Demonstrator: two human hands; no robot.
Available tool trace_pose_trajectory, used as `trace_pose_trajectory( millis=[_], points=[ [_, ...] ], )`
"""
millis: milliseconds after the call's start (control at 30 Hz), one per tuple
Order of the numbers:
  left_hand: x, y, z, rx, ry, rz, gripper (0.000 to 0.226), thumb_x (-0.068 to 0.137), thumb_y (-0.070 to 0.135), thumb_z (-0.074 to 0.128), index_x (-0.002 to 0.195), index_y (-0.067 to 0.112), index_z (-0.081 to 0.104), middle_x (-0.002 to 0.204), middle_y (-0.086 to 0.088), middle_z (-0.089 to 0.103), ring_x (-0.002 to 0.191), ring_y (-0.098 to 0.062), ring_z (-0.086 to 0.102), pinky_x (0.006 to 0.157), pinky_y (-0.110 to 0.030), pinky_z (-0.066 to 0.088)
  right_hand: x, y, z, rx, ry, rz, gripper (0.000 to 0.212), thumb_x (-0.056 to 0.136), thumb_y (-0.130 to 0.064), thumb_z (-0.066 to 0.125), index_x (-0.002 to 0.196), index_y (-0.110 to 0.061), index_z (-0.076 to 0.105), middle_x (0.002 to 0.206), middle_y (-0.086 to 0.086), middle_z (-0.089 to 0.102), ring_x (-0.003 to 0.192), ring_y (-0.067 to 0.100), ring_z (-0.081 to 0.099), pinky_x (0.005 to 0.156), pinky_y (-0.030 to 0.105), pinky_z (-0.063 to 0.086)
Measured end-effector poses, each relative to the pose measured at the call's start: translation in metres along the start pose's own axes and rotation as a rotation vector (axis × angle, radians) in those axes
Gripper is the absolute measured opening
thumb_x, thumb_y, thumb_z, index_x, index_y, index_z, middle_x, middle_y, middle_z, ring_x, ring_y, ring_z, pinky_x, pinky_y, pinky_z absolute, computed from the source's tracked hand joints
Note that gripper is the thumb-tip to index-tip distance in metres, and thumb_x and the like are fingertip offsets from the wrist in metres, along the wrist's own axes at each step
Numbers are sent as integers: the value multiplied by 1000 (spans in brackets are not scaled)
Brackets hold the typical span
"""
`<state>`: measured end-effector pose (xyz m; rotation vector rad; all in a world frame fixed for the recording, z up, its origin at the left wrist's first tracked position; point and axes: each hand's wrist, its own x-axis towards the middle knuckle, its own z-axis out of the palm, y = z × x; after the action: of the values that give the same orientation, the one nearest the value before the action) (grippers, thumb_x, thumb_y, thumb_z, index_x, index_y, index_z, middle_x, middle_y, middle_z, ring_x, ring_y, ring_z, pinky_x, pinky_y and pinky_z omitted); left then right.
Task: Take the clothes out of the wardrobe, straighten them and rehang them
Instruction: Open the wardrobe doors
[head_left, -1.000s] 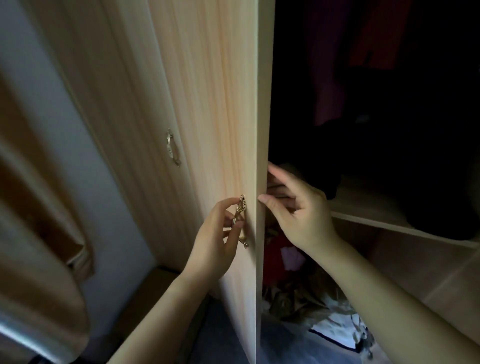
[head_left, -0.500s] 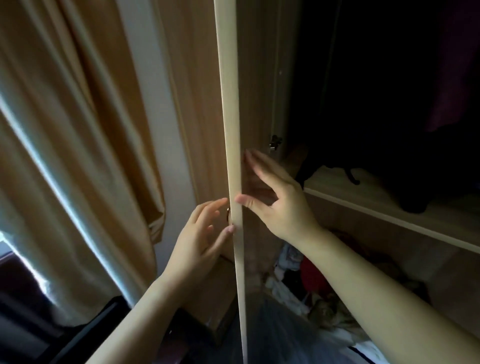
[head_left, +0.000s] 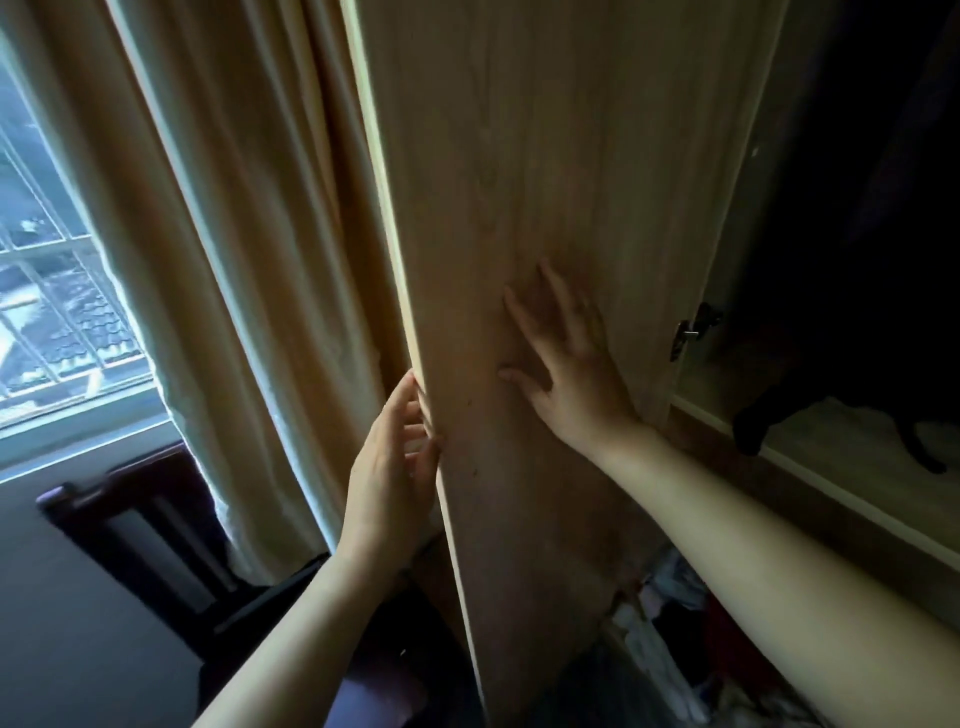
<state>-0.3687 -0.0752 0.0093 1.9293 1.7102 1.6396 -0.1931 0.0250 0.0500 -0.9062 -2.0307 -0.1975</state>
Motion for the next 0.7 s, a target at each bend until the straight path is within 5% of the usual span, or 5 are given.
trace_pose_trajectory(
  millis=[300, 467, 600, 700],
  points=[
    [15, -16, 7, 68, 5, -74, 66, 90, 8, 59, 142, 35, 29, 109, 17, 58, 90, -4, 62, 76, -27, 54, 9, 11, 25, -95, 21, -69, 73, 85, -31, 65, 144, -27, 23, 153, 5, 7, 139, 33, 13, 112, 41, 20],
    [4, -5, -1, 187, -43, 39, 65, 90, 21, 59, 146, 14, 26, 131, -6, 52, 108, 15, 44, 82, -2, 38, -3, 0, 7, -26, -107, 20, 67, 88, -41, 51, 146, -24, 23, 156, 11, 12, 142, 32, 15, 111, 48, 27],
    [-20, 1, -11, 271, -93, 139, 69, 87, 32, 54, 146, 8, 26, 142, -16, 38, 129, -21, 37, 102, -16, 27, -46, -16, -17, -62, -245, 180, 65, 90, -54, 35, 147, -24, 24, 154, 9, 23, 140, 30, 23, 109, 51, 28],
    [-39, 7, -11, 294, -200, 224, 67, 87, 38, 46, 145, 9, 29, 145, -15, 37, 133, -28, 35, 110, -27, 24, -90, -27, -42, -127, -290, 275, 64, 91, -56, 31, 146, -22, 28, 153, 5, 26, 139, 26, 26, 111, 46, 29]
  ],
)
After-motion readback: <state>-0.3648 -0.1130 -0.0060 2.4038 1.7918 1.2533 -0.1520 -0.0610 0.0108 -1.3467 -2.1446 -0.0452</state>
